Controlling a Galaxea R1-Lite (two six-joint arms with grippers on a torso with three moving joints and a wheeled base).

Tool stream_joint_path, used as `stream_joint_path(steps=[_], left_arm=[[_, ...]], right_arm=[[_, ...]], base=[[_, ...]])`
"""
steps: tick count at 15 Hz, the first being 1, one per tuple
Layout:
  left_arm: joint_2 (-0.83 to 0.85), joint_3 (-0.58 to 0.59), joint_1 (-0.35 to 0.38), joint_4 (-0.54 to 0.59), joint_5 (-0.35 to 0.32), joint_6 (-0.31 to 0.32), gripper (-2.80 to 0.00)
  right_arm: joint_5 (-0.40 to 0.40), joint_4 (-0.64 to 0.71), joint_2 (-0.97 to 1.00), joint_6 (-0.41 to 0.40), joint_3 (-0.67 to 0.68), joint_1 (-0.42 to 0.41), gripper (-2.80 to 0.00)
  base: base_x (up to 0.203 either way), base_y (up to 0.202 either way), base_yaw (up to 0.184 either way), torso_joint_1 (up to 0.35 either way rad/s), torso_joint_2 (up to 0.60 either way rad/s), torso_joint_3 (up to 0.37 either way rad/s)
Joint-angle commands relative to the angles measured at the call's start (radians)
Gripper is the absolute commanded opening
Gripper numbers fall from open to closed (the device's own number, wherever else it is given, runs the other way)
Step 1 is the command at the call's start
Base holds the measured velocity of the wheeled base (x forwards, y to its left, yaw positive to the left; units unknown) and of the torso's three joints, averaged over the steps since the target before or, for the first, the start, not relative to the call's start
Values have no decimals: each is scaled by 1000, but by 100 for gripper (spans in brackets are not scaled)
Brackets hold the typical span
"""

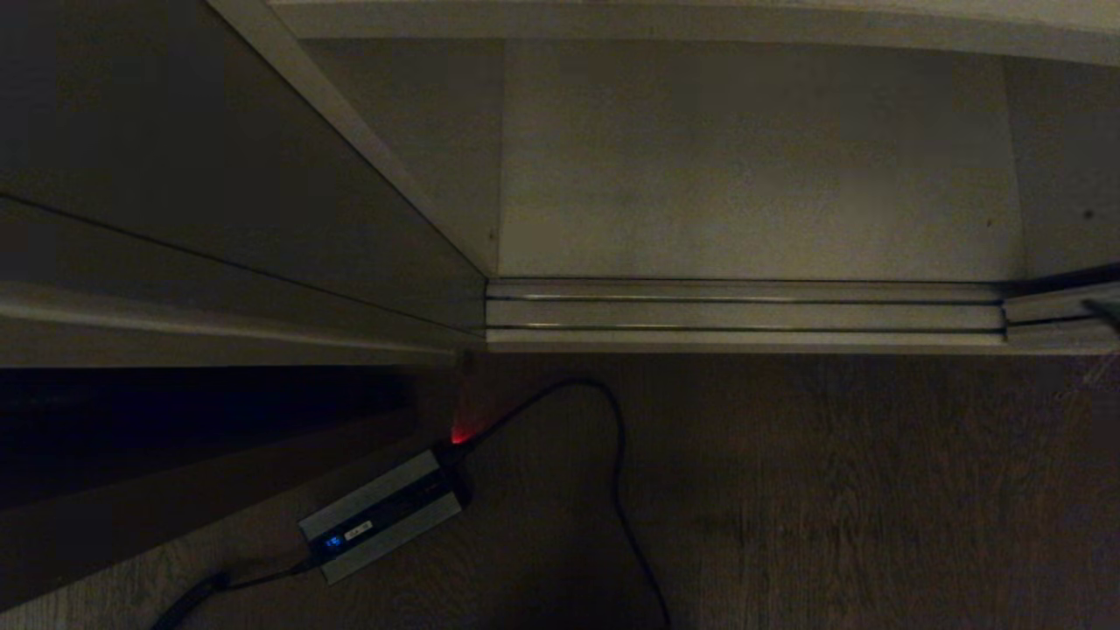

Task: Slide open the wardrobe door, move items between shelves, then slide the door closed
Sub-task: Place the green doll on the higher shelf

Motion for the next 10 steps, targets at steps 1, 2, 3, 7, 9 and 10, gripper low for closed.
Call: stream_joint_path(steps=[1,2,3,7,9,10], left_arm=[[1,0,0,-1,0,0,-280],[1,2,0,-1,0,0,-280],[1,0,0,-1,0,0,-280],[1,0,0,-1,0,0,-280],[1,0,0,-1,0,0,-280],[1,0,0,-1,0,0,-280]], right_arm=[[-34,2,20,-1,-89,0,-280],[-44,-2,44,1,-133,-1,-280],[-49,-5,67,3,-177,-1,-280],[-47,-25,170,-7,-396,-1,-280],[-45,-68,253,-13,-520,-1,-280],[-44,-101,299,-19,-572,-2,-280]], base=[[0,0,0,0,0,0],[0,0,0,0,0,0],[0,0,0,0,0,0],[0,0,0,0,0,0],[0,0,0,0,0,0],[0,0,0,0,0,0]])
